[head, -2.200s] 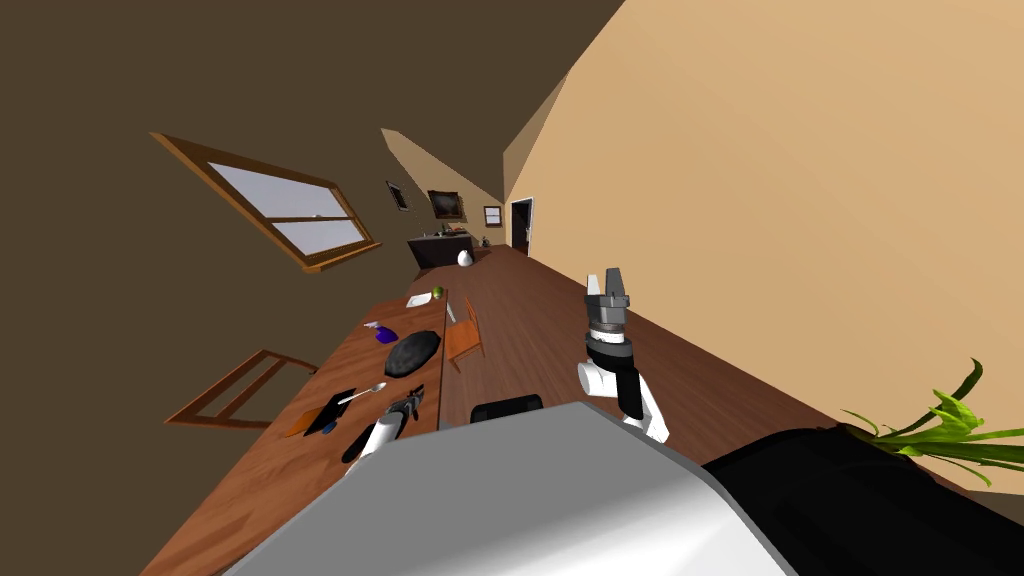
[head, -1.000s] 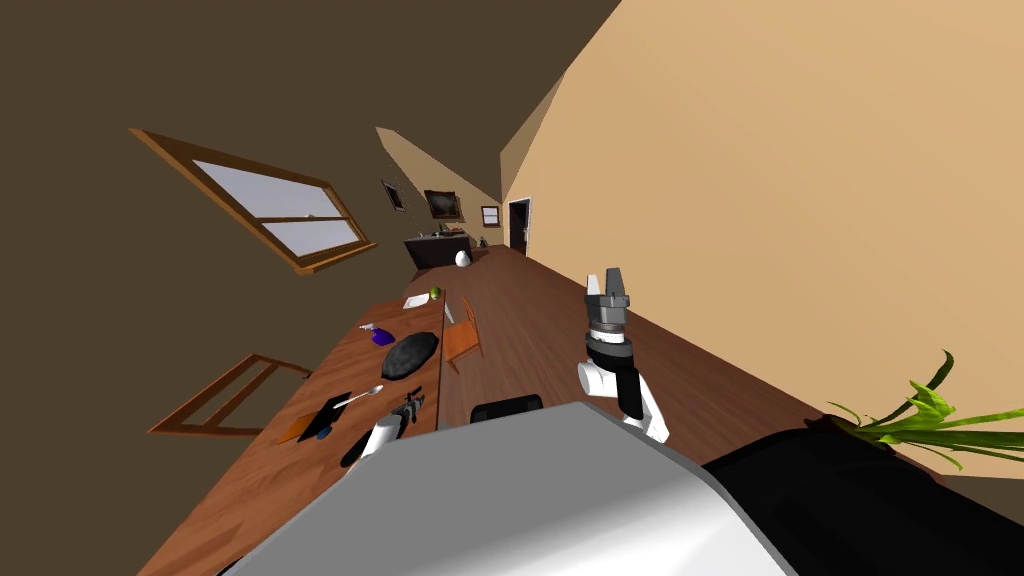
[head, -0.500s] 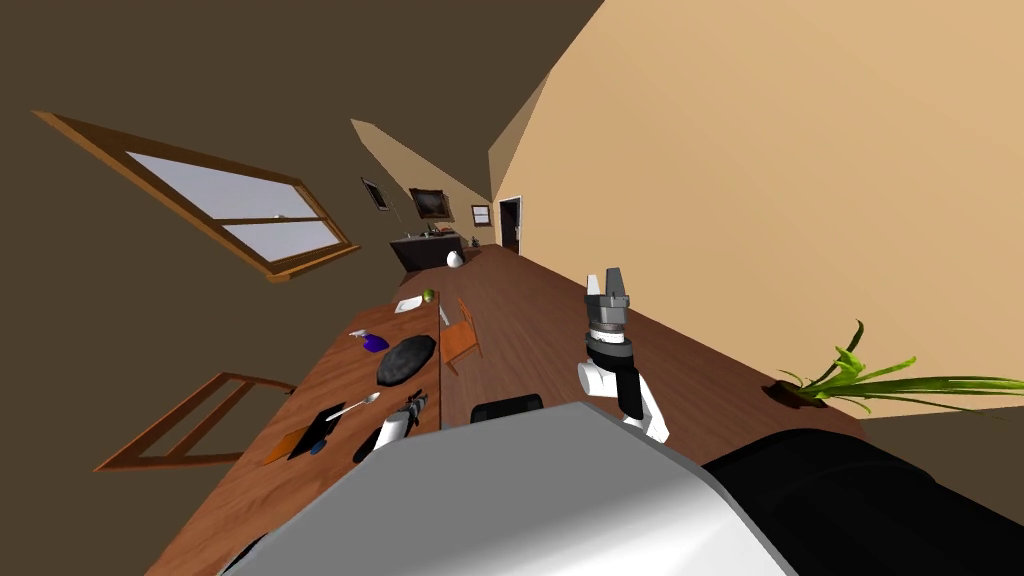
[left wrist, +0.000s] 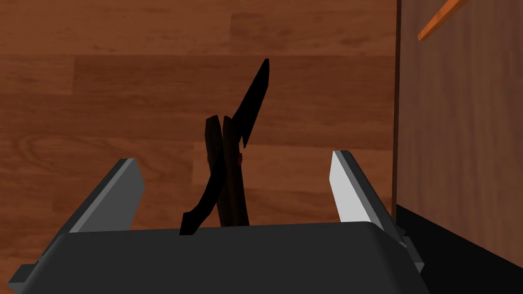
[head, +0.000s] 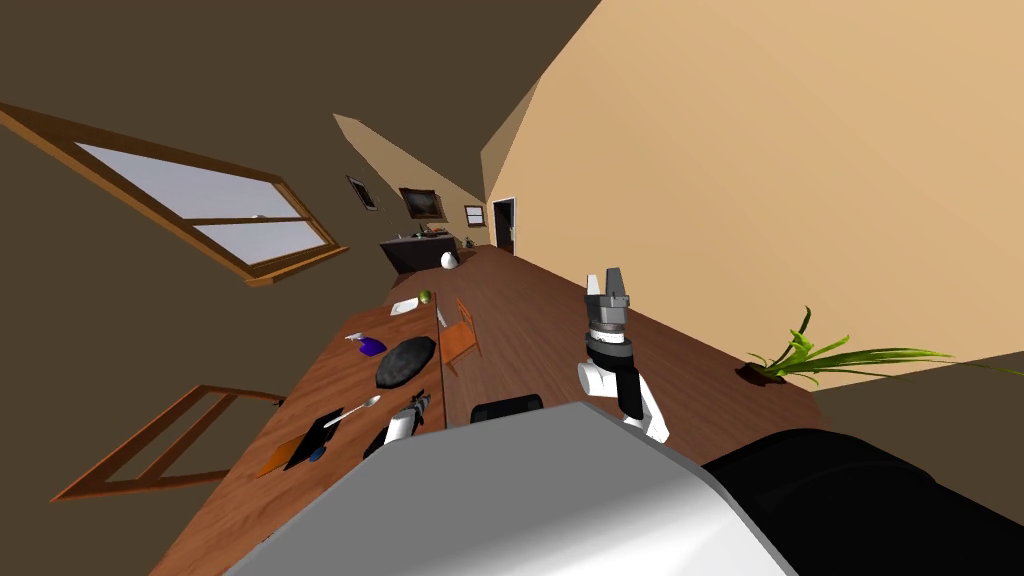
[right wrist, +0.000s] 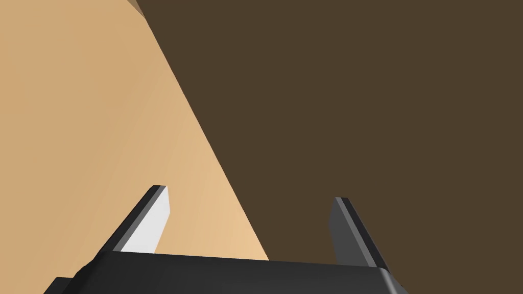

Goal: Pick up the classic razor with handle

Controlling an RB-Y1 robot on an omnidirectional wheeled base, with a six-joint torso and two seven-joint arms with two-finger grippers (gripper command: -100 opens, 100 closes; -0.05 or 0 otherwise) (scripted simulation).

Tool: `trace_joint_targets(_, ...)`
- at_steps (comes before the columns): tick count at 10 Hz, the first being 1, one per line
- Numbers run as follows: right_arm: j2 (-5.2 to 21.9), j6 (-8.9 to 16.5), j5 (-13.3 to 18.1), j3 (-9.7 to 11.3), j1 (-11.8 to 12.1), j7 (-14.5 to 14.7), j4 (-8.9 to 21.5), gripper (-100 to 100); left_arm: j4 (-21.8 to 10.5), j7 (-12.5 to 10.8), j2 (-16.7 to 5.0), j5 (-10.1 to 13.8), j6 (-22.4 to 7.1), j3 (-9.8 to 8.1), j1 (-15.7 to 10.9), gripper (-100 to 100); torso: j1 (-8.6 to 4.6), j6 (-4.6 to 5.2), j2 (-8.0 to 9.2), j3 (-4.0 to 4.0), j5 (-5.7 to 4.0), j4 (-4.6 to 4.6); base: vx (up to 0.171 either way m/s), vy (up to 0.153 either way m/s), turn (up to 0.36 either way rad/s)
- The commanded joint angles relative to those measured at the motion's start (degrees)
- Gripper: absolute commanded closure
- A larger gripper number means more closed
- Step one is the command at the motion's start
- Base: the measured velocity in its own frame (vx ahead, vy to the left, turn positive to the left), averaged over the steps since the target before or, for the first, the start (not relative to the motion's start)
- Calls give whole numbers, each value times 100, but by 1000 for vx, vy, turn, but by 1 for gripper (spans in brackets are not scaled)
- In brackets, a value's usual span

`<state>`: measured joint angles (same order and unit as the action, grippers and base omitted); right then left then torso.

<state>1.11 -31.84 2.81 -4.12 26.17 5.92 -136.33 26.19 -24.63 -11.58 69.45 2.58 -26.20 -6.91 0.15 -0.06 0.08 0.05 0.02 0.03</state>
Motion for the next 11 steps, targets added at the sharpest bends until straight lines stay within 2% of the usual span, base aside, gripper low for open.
trace_joint_targets(1,0,0,0,0,0,0,0,0,-99,-272,-76,64,107,286,-22,-100,0,0,0,0,0,0,-13,10,8)
trace_joint_targets(2,0,0,0,0,0,0,0,0,-264,-266,38,58,312,222,-135,-100,-8,0,-6,-3,-2,-1,-52,47,-162)
trace_joint_targets(3,0,0,0,0,-1,0,0,0,-264,-266,38,58,312,329,-135,-100,2,3,4,1,0,0,-55,69,-143)
trace_joint_targets(4,0,0,0,0,0,0,0,0,-264,-467,38,58,312,479,-135,-100,9,1,6,4,2,1,-20,43,-13)
trace_joint_targets(5,0,0,0,0,0,0,0,0,-264,-449,38,58,312,412,-135,-100,3,-1,-3,-1,1,0,-1,12,20)
trace_joint_targets(7,0,0,0,0,1,0,0,0,-195,-270,82,87,282,192,-113,-100,-13,-1,-13,-8,-3,-3,3,-1,2)
trace_joint_targets(8,0,0,0,0,0,0,0,0,-177,-161,91,94,260,139,-108,100,-14,-1,-14,-8,-3,-3,0,0,0)
trace_joint_targets(11,0,0,0,0,0,0,0,0,-178,-174,88,95,263,143,-109,100,-14,2,-16,-10,-2,-5,0,0,0)
